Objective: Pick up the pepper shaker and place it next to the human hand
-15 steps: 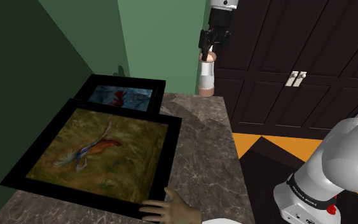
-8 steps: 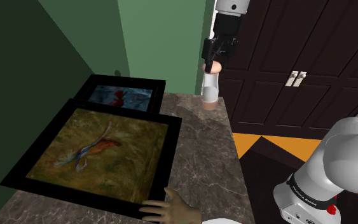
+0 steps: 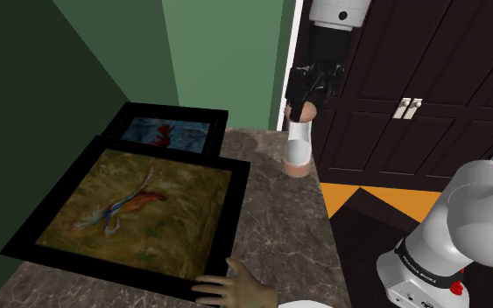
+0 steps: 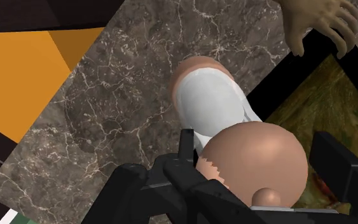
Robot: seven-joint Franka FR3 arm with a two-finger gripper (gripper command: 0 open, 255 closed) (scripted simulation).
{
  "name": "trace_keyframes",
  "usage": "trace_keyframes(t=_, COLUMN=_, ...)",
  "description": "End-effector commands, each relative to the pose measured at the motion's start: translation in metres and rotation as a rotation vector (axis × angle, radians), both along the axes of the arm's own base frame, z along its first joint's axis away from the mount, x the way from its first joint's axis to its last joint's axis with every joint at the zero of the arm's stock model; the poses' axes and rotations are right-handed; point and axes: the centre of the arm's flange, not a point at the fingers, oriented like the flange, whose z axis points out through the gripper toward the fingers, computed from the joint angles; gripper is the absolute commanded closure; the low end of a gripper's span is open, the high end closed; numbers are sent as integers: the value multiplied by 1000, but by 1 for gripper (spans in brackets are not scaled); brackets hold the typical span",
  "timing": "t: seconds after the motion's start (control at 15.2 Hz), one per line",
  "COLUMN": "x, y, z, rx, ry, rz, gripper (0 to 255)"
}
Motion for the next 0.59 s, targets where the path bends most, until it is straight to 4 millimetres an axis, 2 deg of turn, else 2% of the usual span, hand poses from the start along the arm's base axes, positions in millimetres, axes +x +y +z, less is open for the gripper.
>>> trace_keyframes(t=0.0, x=-18, y=18, z=0, rx=0, ry=0, rz=-1, gripper=255)
trace_keyframes(t=0.46, x=-91, y=83, z=0, rx=0, ry=0, rz=-1, gripper=255)
trace_keyframes(t=0.53, x=-91, y=83, z=-5, rx=0, ry=0, rz=-1, gripper=255)
